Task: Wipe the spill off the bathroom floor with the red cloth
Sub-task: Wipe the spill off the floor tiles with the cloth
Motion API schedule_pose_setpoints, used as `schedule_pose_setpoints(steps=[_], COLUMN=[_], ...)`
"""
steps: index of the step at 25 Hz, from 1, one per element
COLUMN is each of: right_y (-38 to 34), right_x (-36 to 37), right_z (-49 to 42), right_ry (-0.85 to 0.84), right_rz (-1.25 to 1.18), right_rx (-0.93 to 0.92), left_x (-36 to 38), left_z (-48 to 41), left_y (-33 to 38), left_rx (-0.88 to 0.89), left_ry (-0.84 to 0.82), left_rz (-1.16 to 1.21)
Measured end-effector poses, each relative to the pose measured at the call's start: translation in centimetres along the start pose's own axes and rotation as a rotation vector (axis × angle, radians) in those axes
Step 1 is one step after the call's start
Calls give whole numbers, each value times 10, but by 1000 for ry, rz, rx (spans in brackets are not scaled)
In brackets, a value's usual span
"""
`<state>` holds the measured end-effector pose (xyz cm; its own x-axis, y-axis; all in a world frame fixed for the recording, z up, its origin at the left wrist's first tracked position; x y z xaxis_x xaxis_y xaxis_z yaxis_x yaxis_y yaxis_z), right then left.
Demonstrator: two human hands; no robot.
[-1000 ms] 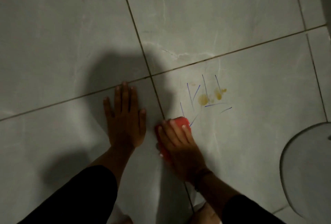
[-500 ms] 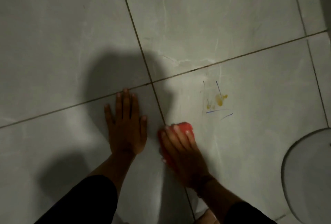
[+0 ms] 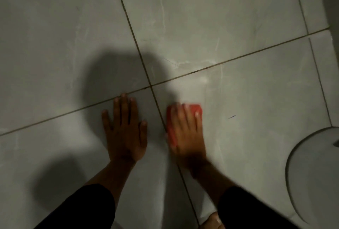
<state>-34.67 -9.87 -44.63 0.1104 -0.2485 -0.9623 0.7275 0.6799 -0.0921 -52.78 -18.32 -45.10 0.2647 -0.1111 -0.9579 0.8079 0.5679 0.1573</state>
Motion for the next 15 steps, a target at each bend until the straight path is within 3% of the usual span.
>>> schedule_pose_setpoints(steps=[2,4,7,9,10,12,15], right_y=[-1,51,136,147,133,70,-30], right_x=[12,8,-22,-38,-36,-16,19], right_z=[83,94,12,-42,-51,-25,94], right_ry=[-69,-79,19,95,107,100,-33], right_rz=[-44,-61,-189,-203,-168,-88,-87], right_rx=[3,91,448,600,582,365,-19], left_x=[1,1,3,6,7,8,8], left_z=[0,0,0,0,-1,-1,-1], left_y=[-2,-2,-3,-4,-5,-6,-7], left_rx=[-2,-2,1,12,13,13,20], left_ry=[-2,1,8,18,21,31,35], left_rz=[6,15,20,6,9,13,14])
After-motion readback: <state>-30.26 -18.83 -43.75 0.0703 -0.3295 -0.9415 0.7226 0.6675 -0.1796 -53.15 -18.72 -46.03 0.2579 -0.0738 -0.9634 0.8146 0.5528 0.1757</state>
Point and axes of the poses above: each hand's wrist, its own z-axis away from the middle knuckle, its own x-axis out of the palm, y = z × x, the point moved 3 cm from there along -z, towards the middle knuckle, and after that the axes turned 5 degrees about -y, right-handed, at the moved point
